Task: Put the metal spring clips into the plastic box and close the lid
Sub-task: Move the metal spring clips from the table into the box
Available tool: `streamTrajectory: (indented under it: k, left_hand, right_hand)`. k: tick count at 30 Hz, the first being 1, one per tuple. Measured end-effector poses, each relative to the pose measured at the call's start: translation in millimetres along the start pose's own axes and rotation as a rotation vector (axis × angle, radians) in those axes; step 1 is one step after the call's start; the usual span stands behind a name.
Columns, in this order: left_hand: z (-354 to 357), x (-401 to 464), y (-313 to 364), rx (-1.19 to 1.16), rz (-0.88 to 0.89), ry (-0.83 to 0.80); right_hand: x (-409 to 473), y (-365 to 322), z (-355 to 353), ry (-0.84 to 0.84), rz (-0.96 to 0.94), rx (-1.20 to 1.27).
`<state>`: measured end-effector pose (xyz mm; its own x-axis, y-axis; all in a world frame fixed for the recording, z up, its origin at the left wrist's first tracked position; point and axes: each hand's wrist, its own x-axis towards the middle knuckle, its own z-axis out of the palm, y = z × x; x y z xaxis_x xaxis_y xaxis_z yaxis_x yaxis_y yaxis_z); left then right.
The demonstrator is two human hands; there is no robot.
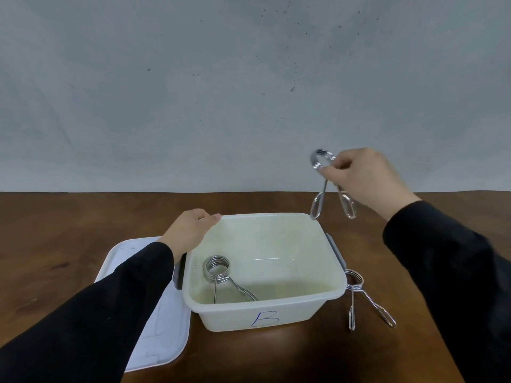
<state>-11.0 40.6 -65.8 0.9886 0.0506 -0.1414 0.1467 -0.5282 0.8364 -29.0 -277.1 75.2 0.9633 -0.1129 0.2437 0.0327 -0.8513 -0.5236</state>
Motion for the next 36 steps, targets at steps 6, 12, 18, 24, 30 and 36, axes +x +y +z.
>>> streamTrajectory:
  k: [6,12,18,24,30,36]
  left_hand:
    - [0,-3,1,-0.026,0.007,-0.001]
    - [0,-4,1,-0.047,0.034,-0.002]
    - [-1,-2,0,-0.064,0.029,-0.007]
    - [0,-3,-1,-0.064,0.030,-0.007]
    - [0,-2,-1,-0.053,0.037,-0.002]
    - [2,0,0,-0.018,0.026,0.025]
  right_hand:
    - [-36,-41,71,-0.427,-0.114,-0.235]
    - [-34,9,164,-0.563,-0.050,-0.519]
    - [-36,17,181,-0.643,-0.068,-0.595]
    - [-37,20,182,-0.653,-0.099,-0.634]
    - [-14,8,112,-0.293,-0.058,-0.199]
    - [-15,88,55,-0.367,0.233,-0.325]
